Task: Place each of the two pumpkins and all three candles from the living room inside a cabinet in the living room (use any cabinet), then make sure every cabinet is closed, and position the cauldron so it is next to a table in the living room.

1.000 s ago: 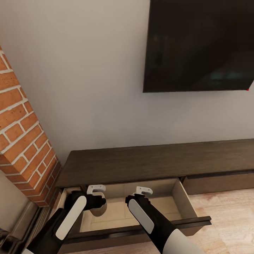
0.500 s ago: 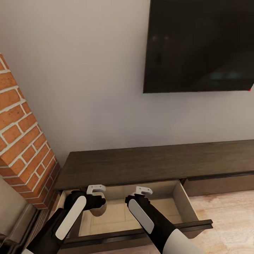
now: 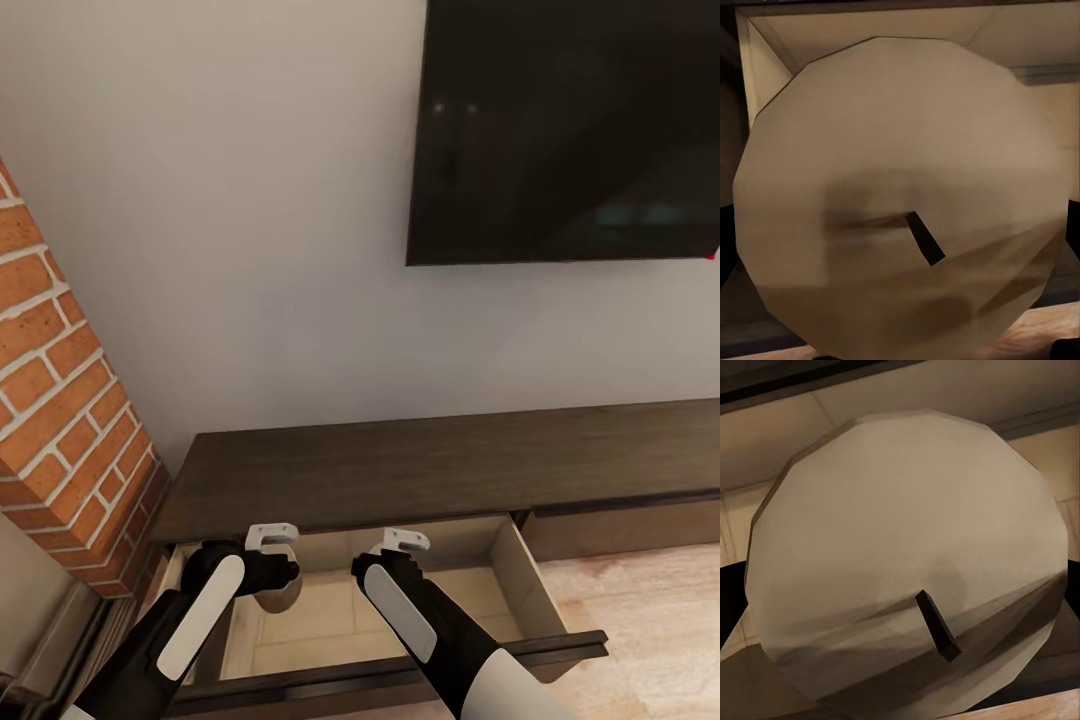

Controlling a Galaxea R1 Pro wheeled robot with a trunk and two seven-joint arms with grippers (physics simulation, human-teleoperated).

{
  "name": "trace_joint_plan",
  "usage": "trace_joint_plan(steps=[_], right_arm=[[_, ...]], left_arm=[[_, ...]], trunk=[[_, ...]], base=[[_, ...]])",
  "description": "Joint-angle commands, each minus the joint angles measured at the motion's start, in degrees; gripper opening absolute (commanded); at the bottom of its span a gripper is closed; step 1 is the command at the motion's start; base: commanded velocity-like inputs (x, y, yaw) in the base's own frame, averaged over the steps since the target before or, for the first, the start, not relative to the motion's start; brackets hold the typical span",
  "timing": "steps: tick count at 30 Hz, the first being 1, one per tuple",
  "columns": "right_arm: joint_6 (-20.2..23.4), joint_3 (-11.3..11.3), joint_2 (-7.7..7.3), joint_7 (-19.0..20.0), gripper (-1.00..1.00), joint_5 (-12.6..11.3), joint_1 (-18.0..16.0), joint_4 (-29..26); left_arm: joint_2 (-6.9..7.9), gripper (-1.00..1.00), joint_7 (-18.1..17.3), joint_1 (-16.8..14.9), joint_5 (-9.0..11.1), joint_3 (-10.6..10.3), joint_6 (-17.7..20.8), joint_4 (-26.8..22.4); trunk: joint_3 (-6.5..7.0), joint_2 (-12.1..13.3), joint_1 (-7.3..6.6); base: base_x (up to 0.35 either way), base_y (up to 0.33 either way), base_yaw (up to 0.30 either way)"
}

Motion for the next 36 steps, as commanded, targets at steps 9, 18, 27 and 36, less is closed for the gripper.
trace_joint_plan(steps=[9,18,27,36], right_arm=[[0.1,0.1,0.0,0.1,-1.0,-0.6,-0.1,0.4],[0.5,0.0,0.0,5.1,-1.0,-0.6,-0.1,1.1],[0.4,0.1,0.0,5.5,-1.0,-0.4,-0.1,1.0],[0.0,0.1,0.0,5.5,-1.0,-0.4,-0.1,0.8]], left_arm=[[0.22,-1.0,0.6,0.0,0.5,0.0,0.0,-0.4],[0.06,-1.0,0.6,0.0,0.5,0.0,-0.2,-0.4],[0.05,-1.0,0.6,0.0,0.5,-0.1,-0.3,-0.3],[0.1,-1.0,0.6,0.0,0.5,-0.1,-0.5,-0.2]], trunk=[[-0.23,-0.4,0.21],[-1.85,-4.0,2.19],[-3.46,-7.6,4.17],[-5.08,-11.3,6.14]], base=[[0.001,0.0,0.0],[0.0,0.0,0.0],[0.0,0.0,0.0],[0.0,0.0,0.0]])
